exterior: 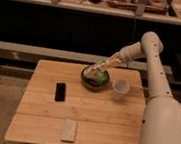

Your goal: Place the bottle in the ceramic bowl

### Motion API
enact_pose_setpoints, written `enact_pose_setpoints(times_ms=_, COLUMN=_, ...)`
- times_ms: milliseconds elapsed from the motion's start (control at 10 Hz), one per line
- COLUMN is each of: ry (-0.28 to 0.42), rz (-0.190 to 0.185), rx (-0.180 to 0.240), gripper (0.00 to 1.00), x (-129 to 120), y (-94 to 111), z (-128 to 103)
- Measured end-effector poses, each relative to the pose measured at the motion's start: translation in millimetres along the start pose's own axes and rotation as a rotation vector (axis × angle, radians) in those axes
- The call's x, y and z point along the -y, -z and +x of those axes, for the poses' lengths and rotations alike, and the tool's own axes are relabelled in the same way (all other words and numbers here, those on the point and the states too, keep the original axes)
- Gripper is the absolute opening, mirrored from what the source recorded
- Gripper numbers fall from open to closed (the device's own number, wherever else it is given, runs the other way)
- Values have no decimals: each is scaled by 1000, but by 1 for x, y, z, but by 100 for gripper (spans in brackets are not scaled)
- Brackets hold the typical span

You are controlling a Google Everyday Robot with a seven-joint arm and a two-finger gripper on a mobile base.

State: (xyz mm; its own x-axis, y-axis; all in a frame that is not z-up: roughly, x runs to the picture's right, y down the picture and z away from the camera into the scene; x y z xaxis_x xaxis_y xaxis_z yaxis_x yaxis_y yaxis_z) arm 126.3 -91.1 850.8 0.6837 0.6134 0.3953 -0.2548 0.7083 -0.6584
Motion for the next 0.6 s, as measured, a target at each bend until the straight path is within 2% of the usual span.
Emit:
enact_pose_setpoints(times_ms=100, ry=5, rz=19, rx=-9, gripper=30, x=4, y=-3, z=4)
enact_pose_setpoints(times_ms=300, ry=26, rz=87, rx=-9, gripper=48, x=14, y=0, z=7)
enact_pose_setpoints(times_ms=500, ry=30, rz=171, rx=8, gripper=68, x=21, y=2, z=9)
enact_pose_setpoints(times_ms=600, ry=18, rz=199, rx=18, gripper=77, x=18, y=0, z=13)
